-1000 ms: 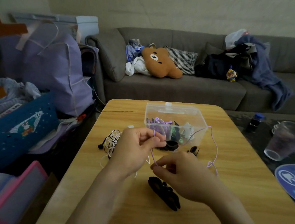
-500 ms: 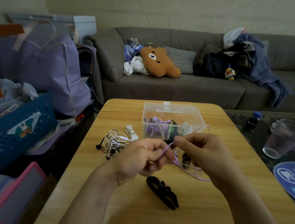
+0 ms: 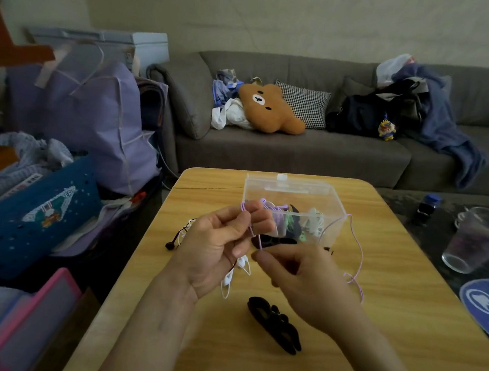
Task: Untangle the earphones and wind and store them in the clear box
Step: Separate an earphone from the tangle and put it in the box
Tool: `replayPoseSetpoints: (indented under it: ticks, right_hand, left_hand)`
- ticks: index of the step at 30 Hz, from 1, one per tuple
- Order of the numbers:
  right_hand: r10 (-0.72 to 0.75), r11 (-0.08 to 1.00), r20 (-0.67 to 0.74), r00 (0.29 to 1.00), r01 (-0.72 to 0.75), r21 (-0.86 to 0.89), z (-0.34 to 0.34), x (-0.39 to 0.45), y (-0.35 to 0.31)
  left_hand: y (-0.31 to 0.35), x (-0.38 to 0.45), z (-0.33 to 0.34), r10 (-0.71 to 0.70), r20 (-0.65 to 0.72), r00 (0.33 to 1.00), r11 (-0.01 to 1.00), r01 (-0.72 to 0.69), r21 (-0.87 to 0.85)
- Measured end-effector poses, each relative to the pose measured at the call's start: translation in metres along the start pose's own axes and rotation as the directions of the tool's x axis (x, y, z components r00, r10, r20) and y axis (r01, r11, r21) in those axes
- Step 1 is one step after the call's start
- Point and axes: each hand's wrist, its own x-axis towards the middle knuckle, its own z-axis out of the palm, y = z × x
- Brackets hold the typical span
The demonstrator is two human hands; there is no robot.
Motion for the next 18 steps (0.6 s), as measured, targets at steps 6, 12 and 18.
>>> replayPoseSetpoints:
  ticks: [6, 12, 18]
  right_hand:
    - [-0.105, 0.974, 0.066, 0.992, 0.116, -0.194, 0.007, -0.002, 0.005]
    - [-0.218, 0.865, 0.081, 0.973, 0.230, -0.446, 0.007, -0.003, 0.012]
    - [-0.382, 0.827, -0.061, 0.922, 0.312, -0.468, -0.001, -0.001, 0.010]
  left_hand:
    - [-0.007, -0.002, 0.006, 0.160, -0.031, 0.987, 0.901, -0.133, 0.413]
    - [-0.007, -0.003, 0.014, 0.174, -0.018, 0.985, 0.859, -0.143, 0.493]
    - [-0.011, -0.003, 0.005, 0.070, 0.146, 0.987, 0.514, -0.160, 0.843]
